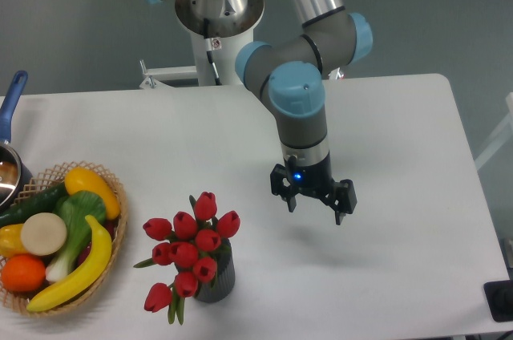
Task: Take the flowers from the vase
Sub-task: 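Move the open gripper toward the red tulips in the grey vase, then tilt and lower the open gripper onto the tulip stems above the vase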
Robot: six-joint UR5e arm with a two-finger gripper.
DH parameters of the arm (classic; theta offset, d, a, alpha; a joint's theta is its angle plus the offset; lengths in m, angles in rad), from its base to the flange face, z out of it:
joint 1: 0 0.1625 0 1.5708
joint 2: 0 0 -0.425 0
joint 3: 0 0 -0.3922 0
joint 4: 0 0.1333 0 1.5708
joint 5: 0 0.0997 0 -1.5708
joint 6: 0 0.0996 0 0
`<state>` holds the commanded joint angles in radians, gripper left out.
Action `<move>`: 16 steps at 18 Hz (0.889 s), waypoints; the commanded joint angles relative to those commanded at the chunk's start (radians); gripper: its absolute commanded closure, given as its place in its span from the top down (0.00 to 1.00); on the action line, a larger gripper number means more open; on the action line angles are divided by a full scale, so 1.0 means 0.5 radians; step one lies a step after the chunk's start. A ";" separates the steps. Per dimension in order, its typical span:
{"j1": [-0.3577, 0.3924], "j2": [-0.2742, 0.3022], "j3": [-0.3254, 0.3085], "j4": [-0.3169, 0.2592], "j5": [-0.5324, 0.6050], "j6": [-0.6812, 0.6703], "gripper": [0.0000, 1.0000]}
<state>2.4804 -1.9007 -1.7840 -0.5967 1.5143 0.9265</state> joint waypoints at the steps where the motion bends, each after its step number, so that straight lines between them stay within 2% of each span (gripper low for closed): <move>1: -0.003 0.022 -0.003 0.000 -0.073 -0.003 1.00; 2: -0.003 0.043 -0.003 0.000 -0.153 -0.003 1.00; 4: 0.000 0.077 0.000 0.000 -0.526 -0.003 1.00; 8: 0.061 0.065 -0.034 -0.009 -1.125 0.012 1.00; 12: 0.129 0.049 -0.046 -0.003 -1.534 0.018 1.00; 16: 0.156 -0.018 -0.025 0.000 -1.724 0.018 1.00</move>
<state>2.5587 -1.9097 -1.7963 -0.5967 0.6521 0.9357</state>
